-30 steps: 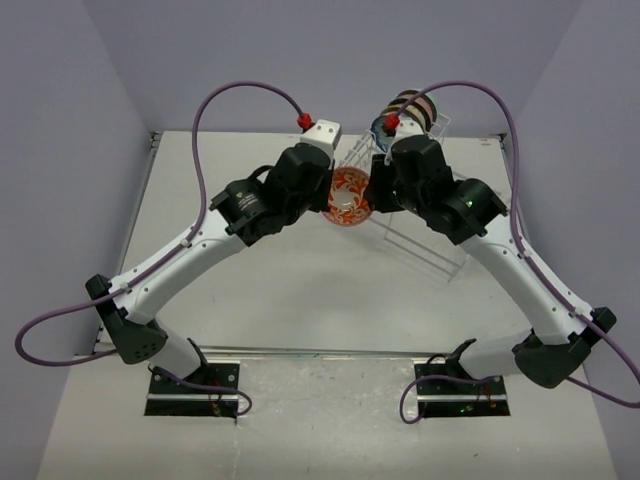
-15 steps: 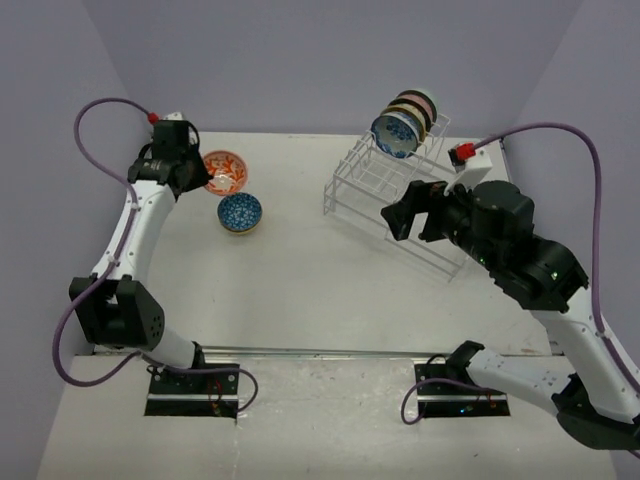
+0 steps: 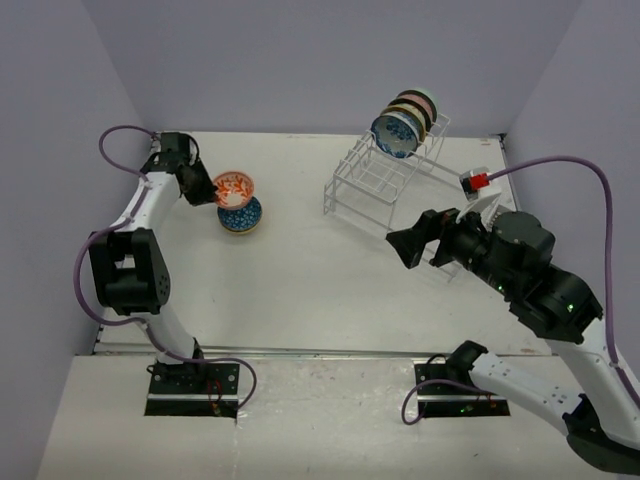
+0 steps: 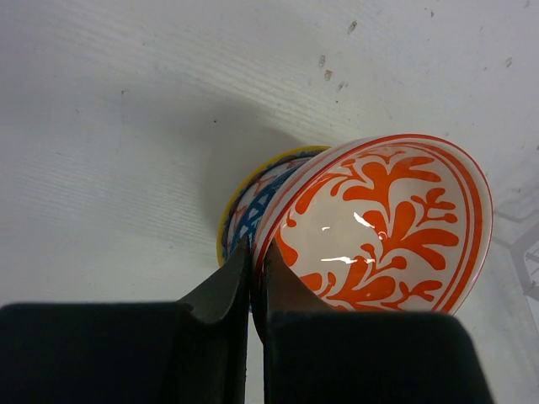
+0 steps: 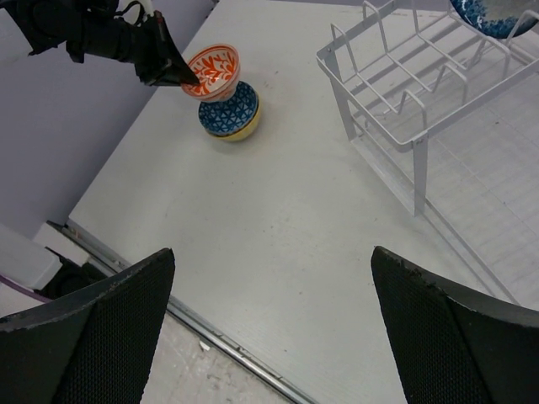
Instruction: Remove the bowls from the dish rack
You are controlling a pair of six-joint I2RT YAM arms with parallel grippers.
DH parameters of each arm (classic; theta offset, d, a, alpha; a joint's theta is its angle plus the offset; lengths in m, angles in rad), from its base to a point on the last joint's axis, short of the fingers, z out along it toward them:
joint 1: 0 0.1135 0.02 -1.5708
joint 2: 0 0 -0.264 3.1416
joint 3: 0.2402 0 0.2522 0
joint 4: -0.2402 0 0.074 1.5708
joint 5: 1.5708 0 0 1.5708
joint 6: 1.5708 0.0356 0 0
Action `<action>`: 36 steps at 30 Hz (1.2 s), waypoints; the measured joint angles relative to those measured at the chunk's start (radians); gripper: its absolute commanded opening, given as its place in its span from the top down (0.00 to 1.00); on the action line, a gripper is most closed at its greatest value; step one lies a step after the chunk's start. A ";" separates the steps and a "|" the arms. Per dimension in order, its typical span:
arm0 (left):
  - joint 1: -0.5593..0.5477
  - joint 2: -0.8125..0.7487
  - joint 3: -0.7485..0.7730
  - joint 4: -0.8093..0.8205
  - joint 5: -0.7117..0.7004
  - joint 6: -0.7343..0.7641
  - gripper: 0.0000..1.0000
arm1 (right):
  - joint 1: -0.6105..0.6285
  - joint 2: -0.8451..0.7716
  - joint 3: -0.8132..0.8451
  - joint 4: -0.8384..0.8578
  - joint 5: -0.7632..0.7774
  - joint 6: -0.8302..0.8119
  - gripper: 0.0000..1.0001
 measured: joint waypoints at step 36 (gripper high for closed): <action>-0.054 -0.130 -0.162 0.071 -0.039 -0.015 0.67 | 0.000 0.150 -0.037 0.045 -0.013 -0.042 0.01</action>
